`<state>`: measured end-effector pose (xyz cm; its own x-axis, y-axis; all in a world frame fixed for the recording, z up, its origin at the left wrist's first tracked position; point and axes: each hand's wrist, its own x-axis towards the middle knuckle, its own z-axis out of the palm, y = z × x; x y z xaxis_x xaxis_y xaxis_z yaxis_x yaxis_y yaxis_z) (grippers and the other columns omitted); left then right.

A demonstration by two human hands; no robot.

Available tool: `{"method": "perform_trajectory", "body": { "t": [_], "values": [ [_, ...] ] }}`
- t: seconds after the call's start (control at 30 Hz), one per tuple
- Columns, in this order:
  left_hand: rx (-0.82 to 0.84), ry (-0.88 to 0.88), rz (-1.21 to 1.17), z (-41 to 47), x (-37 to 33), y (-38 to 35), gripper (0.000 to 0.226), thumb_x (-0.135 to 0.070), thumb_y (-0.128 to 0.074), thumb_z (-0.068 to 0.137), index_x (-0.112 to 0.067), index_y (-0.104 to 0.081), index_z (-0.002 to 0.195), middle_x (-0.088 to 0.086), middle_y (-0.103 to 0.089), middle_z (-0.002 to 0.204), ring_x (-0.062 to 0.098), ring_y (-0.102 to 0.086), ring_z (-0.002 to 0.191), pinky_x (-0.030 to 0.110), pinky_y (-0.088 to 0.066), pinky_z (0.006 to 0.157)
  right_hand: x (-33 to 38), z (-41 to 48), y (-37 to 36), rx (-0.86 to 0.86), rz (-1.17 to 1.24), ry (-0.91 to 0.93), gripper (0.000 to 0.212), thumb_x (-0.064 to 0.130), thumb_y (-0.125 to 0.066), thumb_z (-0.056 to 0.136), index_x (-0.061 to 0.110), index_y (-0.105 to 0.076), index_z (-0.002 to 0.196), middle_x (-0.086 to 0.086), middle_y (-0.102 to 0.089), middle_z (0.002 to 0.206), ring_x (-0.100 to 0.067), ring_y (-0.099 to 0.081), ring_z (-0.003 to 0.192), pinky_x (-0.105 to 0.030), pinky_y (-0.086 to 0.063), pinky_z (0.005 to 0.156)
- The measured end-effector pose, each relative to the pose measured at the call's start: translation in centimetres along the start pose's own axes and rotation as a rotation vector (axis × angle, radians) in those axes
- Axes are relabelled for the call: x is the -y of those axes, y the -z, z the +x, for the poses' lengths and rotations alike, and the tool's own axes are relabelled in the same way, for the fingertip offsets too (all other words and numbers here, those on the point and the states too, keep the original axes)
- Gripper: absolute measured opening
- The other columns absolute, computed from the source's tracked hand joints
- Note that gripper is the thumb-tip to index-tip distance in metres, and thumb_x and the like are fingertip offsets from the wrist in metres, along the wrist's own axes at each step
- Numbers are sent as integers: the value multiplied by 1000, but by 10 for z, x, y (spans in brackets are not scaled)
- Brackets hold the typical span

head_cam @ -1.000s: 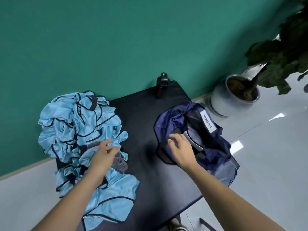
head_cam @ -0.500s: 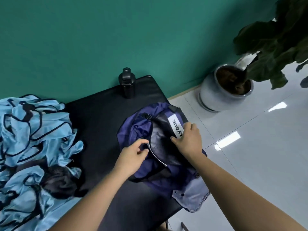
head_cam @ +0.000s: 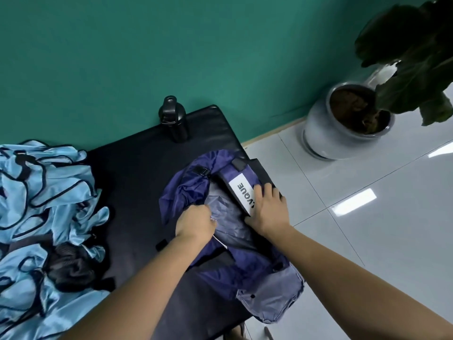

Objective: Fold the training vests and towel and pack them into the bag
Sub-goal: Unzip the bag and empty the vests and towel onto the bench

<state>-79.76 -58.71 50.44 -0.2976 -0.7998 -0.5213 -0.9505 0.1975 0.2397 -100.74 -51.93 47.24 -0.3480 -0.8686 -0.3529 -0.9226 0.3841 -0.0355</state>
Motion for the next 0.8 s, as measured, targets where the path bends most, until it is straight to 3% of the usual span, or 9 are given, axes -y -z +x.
{"method": "perform_trajectory", "body": {
  "t": [0.1,0.23,0.37,0.5,0.6,0.7,0.8],
  "values": [
    [-71,-19,-118,-3,-5,5,24,-19,-68,94,-17,-74,117,8,-74,113,29,-70,104,33,-56,81,-2,3,11,-77,62,0,65,41,-79,76,14,-43,123,-10,-46,119,-34,-54,100,-43,-49,71],
    [-230,-92,-280,-4,-17,31,35,-10,-65,91,-13,-72,126,10,-71,120,29,-69,108,35,-54,88,-24,16,57,-227,214,3,22,29,-52,101,8,-51,107,-19,-63,106,-44,-64,86,-44,-42,65],
    [-360,-141,-430,-11,-26,68,46,-7,-65,91,-17,-68,136,5,-68,125,25,-66,108,25,-46,89,-45,24,112,-306,267,-36,18,24,-46,103,9,-45,92,-29,-67,89,-49,-62,81,-47,-44,66],
    [-500,-155,-490,-14,-7,83,55,0,-62,86,-18,-67,138,3,-66,115,22,-62,95,18,-39,83,-62,23,137,-395,326,-90,17,23,-43,105,8,-44,96,-29,-65,88,-50,-59,81,-49,-45,67],
    [-412,-81,-435,-6,18,70,61,0,-60,89,-17,-58,148,5,-60,113,21,-59,95,23,-40,83,-66,19,124,-390,334,-90,14,22,-44,105,10,-43,100,-28,-65,87,-50,-59,81,-49,-45,67],
    [-247,-3,-324,8,31,52,65,-6,-65,92,-15,-49,155,15,-59,129,34,-61,115,35,-48,91,-58,19,98,-300,341,-62,14,24,-46,104,11,-44,99,-24,-66,88,-46,-59,79,-44,-39,63],
    [-199,-23,-266,17,27,44,69,-12,-68,91,-15,-46,156,16,-56,140,37,-62,119,40,-51,94,-49,22,80,-266,373,-57,20,29,-46,105,12,-43,94,-16,-61,79,-44,-59,75,-43,-39,62]
  ]
}}
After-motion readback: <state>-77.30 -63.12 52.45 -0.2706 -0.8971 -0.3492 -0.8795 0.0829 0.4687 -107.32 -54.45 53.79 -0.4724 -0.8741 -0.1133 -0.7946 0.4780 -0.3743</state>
